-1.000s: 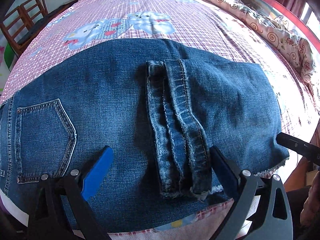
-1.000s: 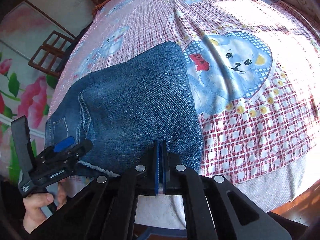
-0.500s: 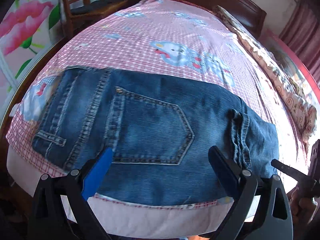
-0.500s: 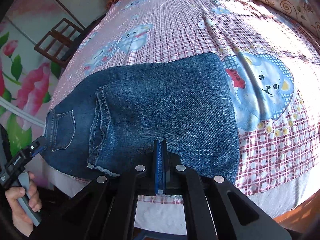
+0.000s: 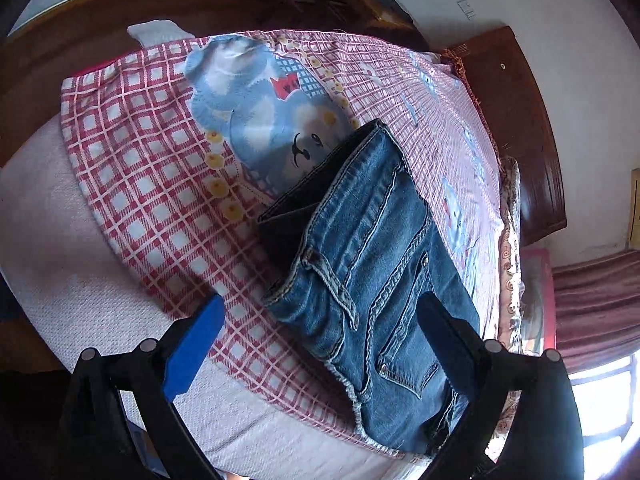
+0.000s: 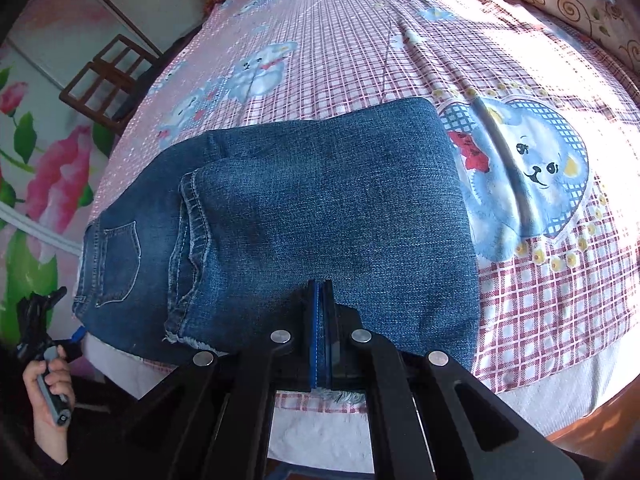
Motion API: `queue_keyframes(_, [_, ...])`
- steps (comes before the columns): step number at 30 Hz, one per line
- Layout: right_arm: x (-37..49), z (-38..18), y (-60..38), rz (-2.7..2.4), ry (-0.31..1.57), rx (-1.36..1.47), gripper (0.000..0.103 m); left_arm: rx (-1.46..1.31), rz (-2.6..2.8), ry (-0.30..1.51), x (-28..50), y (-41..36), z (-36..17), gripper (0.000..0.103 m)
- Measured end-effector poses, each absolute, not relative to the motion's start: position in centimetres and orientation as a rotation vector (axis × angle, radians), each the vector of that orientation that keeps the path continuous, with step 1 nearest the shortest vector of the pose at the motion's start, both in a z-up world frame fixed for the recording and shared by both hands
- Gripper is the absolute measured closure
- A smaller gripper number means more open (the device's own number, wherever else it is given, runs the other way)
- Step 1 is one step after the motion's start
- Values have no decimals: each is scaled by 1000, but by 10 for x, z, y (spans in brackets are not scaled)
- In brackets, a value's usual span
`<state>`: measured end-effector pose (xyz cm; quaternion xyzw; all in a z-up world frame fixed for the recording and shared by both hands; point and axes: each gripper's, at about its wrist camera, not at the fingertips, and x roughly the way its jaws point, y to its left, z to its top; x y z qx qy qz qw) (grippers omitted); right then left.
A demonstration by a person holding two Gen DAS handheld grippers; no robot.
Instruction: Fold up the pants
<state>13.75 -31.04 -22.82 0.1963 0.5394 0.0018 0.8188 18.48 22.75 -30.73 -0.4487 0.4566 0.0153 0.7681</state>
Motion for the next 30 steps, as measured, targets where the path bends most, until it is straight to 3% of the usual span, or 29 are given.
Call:
queue_keyframes(15, [133, -235, -308, 7, 1168, 439, 102, -1056, -33, 898, 237, 232, -317, 3])
queue_keyframes(16, [133, -236, -308, 7, 1169, 443, 102, -1039, -30, 898, 242, 231, -316, 7])
queue_keyframes(18, [132, -237, -308, 8, 1168, 452, 102, -1002, -19, 899, 246, 226, -313, 23])
queue_keyframes(20, [132, -237, -309, 9, 1165, 466, 102, -933, -10, 917, 250, 219, -310, 47])
queue_keyframes(23, [131, -239, -310, 10, 1165, 483, 102, -793, 27, 938, 251, 212, -308, 64])
queue_keyframes(30, [130, -244, -314, 10, 1165, 500, 102, -440, 162, 915, 259, 176, -289, 62])
